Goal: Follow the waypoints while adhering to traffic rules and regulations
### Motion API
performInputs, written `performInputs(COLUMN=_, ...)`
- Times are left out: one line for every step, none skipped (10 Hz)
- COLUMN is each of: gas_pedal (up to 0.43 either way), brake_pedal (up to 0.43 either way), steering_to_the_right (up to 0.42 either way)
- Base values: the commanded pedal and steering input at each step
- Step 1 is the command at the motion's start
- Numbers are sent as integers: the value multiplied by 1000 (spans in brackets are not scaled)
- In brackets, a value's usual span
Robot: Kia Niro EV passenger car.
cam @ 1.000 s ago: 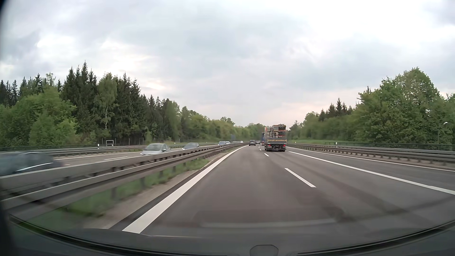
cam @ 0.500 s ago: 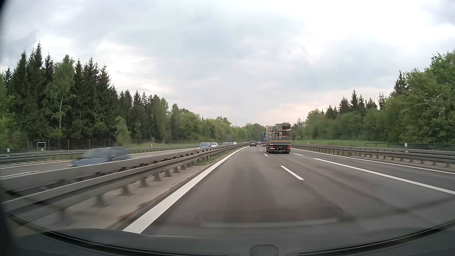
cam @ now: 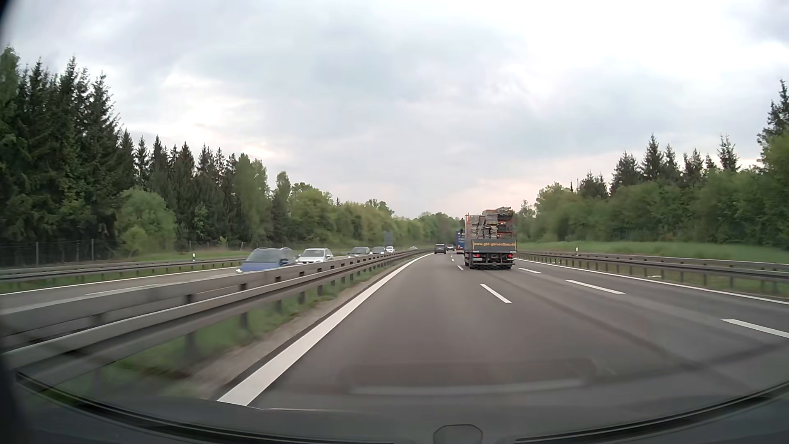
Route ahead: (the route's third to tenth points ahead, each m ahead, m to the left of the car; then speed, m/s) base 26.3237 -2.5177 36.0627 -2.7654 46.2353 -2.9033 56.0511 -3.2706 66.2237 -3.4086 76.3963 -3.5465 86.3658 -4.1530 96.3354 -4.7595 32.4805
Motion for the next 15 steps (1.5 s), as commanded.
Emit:
performInputs(gas_pedal=169, brake_pedal=0, steering_to_the_right=5)
performInputs(gas_pedal=169, brake_pedal=0, steering_to_the_right=5)
performInputs(gas_pedal=169, brake_pedal=0, steering_to_the_right=5)
performInputs(gas_pedal=169, brake_pedal=0, steering_to_the_right=5)
performInputs(gas_pedal=169, brake_pedal=0, steering_to_the_right=5)
performInputs(gas_pedal=169, brake_pedal=0, steering_to_the_right=5)
performInputs(gas_pedal=169, brake_pedal=0, steering_to_the_right=5)
performInputs(gas_pedal=169, brake_pedal=0, steering_to_the_right=5)
performInputs(gas_pedal=169, brake_pedal=0, steering_to_the_right=5)
performInputs(gas_pedal=169, brake_pedal=0, steering_to_the_right=5)
performInputs(gas_pedal=169, brake_pedal=0, steering_to_the_right=5)
performInputs(gas_pedal=169, brake_pedal=0, steering_to_the_right=7)
performInputs(gas_pedal=169, brake_pedal=0, steering_to_the_right=8)
performInputs(gas_pedal=169, brake_pedal=0, steering_to_the_right=9)
performInputs(gas_pedal=177, brake_pedal=0, steering_to_the_right=9)
